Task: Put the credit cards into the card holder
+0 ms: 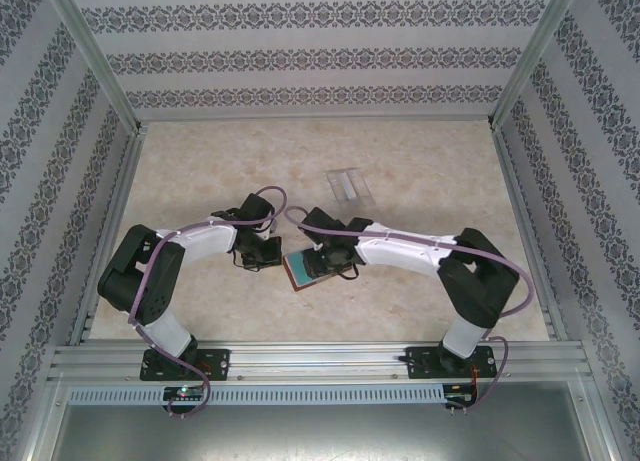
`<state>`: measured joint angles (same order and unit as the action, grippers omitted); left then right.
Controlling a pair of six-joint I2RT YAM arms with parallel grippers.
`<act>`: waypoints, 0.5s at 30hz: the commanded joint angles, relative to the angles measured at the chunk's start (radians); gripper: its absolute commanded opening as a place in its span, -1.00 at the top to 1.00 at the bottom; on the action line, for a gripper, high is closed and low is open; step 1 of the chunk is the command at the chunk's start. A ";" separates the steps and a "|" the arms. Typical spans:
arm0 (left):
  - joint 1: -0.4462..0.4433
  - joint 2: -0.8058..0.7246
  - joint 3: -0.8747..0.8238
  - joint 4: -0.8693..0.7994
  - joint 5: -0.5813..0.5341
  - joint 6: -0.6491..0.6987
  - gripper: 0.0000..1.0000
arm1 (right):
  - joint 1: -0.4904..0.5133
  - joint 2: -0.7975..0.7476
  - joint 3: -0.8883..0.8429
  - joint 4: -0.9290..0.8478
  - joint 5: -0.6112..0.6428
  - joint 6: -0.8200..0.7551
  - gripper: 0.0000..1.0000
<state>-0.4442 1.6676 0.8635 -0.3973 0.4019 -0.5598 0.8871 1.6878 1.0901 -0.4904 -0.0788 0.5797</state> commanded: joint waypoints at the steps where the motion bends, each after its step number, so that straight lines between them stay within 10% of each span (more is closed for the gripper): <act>1: -0.048 0.048 -0.034 0.128 0.024 0.017 0.92 | -0.036 -0.083 -0.025 -0.007 0.017 -0.001 0.34; 15: -0.047 0.021 -0.056 0.158 0.055 -0.003 0.81 | -0.166 -0.020 -0.132 0.068 -0.078 -0.023 -0.02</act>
<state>-0.4500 1.6501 0.8345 -0.3546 0.4011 -0.5606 0.7387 1.6512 0.9844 -0.4614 -0.1043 0.5510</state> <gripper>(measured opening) 0.094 0.527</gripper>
